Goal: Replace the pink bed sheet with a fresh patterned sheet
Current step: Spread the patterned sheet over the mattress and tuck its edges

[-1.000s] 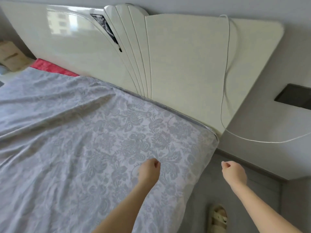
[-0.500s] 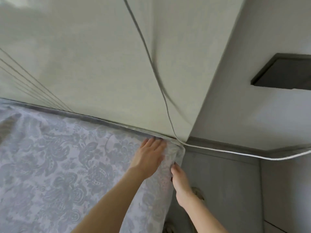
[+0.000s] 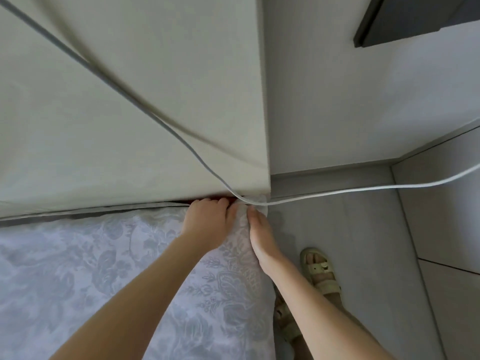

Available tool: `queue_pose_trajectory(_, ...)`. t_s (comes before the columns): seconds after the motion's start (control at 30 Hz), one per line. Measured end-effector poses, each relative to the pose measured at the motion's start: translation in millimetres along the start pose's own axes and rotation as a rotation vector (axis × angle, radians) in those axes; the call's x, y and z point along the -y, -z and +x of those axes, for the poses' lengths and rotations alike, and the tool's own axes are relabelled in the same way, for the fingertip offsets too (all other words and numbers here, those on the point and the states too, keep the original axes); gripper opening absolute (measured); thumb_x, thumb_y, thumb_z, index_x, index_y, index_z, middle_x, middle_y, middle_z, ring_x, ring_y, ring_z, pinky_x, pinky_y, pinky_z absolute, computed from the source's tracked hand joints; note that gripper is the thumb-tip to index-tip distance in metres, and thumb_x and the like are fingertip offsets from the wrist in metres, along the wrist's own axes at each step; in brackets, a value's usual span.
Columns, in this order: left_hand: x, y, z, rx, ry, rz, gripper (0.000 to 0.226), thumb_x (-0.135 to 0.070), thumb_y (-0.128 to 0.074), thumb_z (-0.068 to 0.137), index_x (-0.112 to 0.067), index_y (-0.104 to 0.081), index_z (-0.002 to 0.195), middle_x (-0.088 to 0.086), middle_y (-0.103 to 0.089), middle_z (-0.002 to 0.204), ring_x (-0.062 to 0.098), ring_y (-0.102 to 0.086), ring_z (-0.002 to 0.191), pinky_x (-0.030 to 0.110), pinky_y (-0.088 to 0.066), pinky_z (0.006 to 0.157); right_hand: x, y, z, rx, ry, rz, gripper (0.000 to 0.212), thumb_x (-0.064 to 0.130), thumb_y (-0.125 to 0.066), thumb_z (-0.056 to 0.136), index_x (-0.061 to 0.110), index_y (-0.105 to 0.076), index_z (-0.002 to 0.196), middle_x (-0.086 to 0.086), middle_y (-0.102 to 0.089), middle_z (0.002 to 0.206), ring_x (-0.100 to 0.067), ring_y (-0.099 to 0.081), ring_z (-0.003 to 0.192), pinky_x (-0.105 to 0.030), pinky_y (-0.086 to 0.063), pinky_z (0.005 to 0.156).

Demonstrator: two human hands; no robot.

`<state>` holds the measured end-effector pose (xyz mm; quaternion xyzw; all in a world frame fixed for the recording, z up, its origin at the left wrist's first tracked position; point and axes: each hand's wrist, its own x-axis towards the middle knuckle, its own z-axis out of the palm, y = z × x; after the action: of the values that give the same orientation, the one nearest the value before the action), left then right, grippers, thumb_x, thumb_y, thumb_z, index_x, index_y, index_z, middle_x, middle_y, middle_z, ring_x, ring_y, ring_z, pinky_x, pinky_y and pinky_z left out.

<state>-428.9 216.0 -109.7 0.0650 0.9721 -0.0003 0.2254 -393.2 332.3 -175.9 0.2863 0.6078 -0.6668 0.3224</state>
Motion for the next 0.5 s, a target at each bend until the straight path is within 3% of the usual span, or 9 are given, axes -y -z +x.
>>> queue_pose_trajectory(0.1,7.8,-4.8,-12.7,-0.1,-0.012,-0.11,0.064,-0.048,-0.011,0.091,-0.017,-0.067,0.099,-0.001,-0.069,0.093,0.022,-0.061,0.091,0.035,-0.045,0.082,-1.0,-2.6,-2.0,0.011,-0.009,0.111,0.073,0.083,-0.04,0.072,0.032,-0.061,0.119,0.007,-0.065,0.118,-0.013,-0.059,0.113,-0.042,-0.043,0.103)
queue_pose_trajectory(0.2,11.6,-4.2,-20.7,-0.251,-0.076,-0.176,0.043,-0.038,-0.032,0.094,-0.015,-0.068,0.097,-0.001,-0.068,0.09,0.023,-0.061,0.089,0.035,-0.047,0.082,9.5,7.8,2.2,0.139,-0.097,0.272,0.063,0.067,-0.055,0.078,0.02,-0.064,0.119,-0.002,-0.07,0.111,-0.017,-0.065,0.105,-0.041,-0.047,0.1)
queue_pose_trajectory(0.33,-0.3,14.2,-26.0,-0.431,-0.285,-0.227,0.027,-0.021,-0.044,0.091,-0.009,-0.066,0.099,0.003,-0.067,0.094,0.025,-0.059,0.093,0.033,-0.044,0.086,17.9,13.8,0.2,0.247,-0.128,0.389,0.051,0.057,-0.053,0.087,0.014,-0.07,0.109,-0.01,-0.071,0.108,-0.022,-0.066,0.104,-0.038,-0.048,0.099)
queue_pose_trajectory(0.4,-6.7,22.1,-25.9,-0.427,-0.427,-0.199,0.028,-0.02,-0.045,0.091,-0.012,-0.064,0.109,0.002,-0.067,0.106,0.022,-0.057,0.101,0.031,-0.041,0.092,18.4,18.6,-1.7,0.253,-0.142,0.43,0.049,0.053,-0.045,0.093,0.015,-0.07,0.109,-0.01,-0.071,0.108,-0.021,-0.066,0.103,-0.035,-0.05,0.094)
queue_pose_trajectory(0.5,-14.1,24.3,-15.2,-0.247,-0.571,-0.132,0.035,-0.026,-0.04,0.095,-0.013,-0.066,0.114,0.0,-0.066,0.117,0.02,-0.059,0.11,0.029,-0.039,0.097,19.8,20.2,-5.0,0.241,-0.152,0.468,0.042,0.042,-0.034,0.101,0.019,-0.069,0.103,0.0,-0.074,0.095,-0.009,-0.069,0.09,-0.02,-0.054,0.075)
